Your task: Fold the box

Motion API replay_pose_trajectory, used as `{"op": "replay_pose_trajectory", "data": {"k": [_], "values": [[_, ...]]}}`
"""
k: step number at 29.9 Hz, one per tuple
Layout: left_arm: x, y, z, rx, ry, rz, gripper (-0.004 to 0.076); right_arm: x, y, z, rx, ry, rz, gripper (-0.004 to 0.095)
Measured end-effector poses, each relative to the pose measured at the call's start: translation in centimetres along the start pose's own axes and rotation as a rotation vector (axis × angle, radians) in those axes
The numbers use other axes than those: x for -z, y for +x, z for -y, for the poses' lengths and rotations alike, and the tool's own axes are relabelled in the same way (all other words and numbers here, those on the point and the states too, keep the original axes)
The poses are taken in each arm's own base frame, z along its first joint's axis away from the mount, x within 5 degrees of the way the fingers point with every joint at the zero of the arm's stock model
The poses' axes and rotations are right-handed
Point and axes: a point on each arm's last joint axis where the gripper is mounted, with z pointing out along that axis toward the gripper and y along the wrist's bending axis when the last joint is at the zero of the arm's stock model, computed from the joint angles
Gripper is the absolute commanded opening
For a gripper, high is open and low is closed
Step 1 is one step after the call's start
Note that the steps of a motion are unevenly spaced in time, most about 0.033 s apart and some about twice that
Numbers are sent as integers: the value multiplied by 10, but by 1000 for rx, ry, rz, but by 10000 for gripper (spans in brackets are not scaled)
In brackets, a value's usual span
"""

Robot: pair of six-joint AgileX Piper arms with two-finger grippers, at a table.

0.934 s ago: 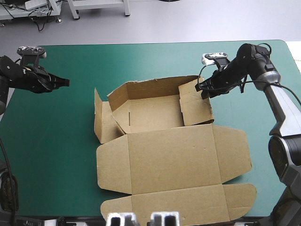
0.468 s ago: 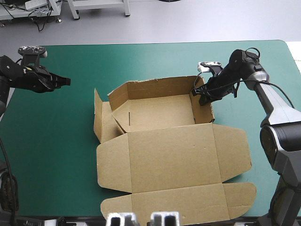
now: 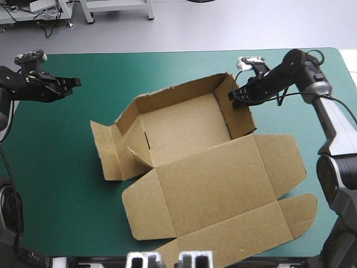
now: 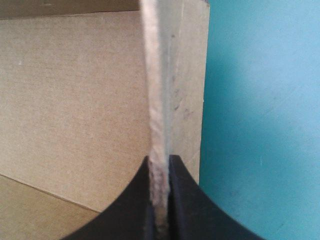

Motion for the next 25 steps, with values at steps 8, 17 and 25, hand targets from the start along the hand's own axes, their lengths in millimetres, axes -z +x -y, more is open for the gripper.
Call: {"op": "replay_pose_trajectory", "data": {"k": [8, 17, 25], "values": [[-13, -8, -26, 173, 307, 44, 5, 117, -8, -20, 49, 27, 293, -17], [-28, -7, -18, 147, 586, 26, 5, 186, -6, -56, 132, -19, 511, -17], [-18, -14, 6, 134, 704, 91, 5, 195, -5, -64, 151, -30, 541, -17]]}}
